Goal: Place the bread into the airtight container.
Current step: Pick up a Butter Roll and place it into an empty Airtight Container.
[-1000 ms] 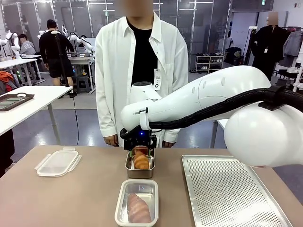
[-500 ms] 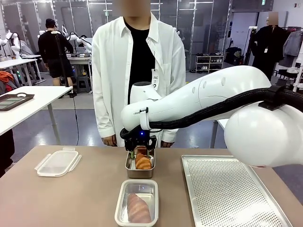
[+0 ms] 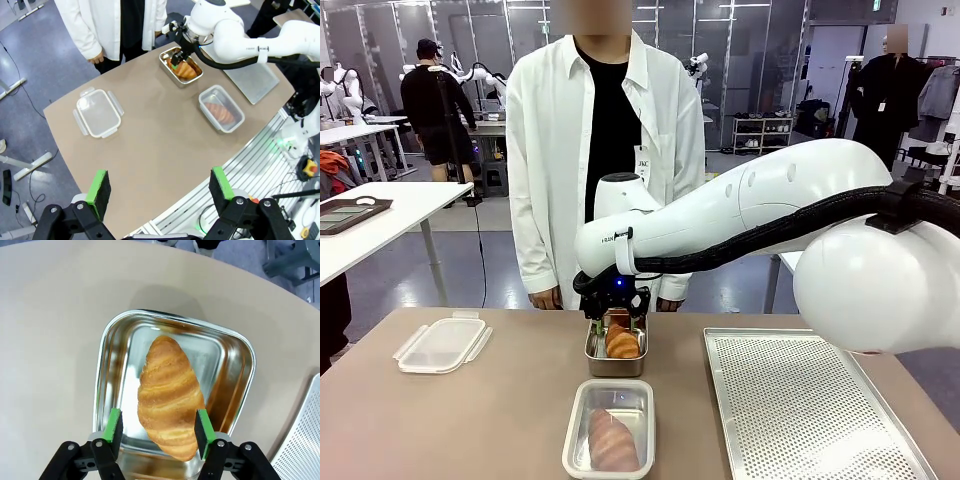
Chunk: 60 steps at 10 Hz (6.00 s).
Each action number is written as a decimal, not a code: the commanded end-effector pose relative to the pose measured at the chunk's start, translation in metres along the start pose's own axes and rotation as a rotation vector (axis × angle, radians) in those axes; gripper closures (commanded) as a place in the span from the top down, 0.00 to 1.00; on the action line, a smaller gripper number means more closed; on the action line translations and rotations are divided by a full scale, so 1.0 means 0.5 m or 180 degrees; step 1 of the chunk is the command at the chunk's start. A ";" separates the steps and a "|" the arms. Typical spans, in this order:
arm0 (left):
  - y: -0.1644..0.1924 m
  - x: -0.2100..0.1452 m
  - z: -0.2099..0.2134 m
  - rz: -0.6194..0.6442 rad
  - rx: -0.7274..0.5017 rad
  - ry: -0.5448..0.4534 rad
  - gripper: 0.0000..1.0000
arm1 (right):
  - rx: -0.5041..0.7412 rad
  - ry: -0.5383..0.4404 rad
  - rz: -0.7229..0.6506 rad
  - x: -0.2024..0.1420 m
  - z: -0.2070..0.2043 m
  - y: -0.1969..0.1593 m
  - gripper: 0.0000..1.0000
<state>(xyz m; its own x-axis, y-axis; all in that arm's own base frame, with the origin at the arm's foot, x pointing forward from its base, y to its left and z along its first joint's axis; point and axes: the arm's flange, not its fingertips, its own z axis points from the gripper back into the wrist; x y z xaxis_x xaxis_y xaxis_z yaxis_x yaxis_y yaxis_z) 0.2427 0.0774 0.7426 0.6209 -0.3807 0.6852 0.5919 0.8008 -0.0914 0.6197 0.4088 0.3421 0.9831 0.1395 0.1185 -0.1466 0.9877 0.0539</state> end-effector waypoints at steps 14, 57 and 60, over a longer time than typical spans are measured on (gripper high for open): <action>-0.001 0.000 0.003 -0.0048 -0.0012 0.0014 1.00 | 0.0337 -0.0193 0.0327 -0.204 0.346 -0.276 0.73; -0.001 0.000 0.003 -0.0048 -0.0012 0.0014 1.00 | 0.0731 -0.1491 0.0787 -0.699 0.622 -0.792 0.73; -0.001 0.000 0.003 -0.0048 -0.0012 0.0014 1.00 | 0.0731 -0.1491 0.0787 -0.699 0.622 -0.792 0.73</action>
<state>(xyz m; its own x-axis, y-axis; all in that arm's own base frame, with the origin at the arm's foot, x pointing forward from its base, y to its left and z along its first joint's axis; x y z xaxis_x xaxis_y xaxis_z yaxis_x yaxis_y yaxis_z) 0.2426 0.0775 0.7427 0.6208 -0.3806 0.6854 0.5919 0.8009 -0.0913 0.3018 -0.0514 0.5914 0.7797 0.2504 0.5740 -0.4223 0.8870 0.1867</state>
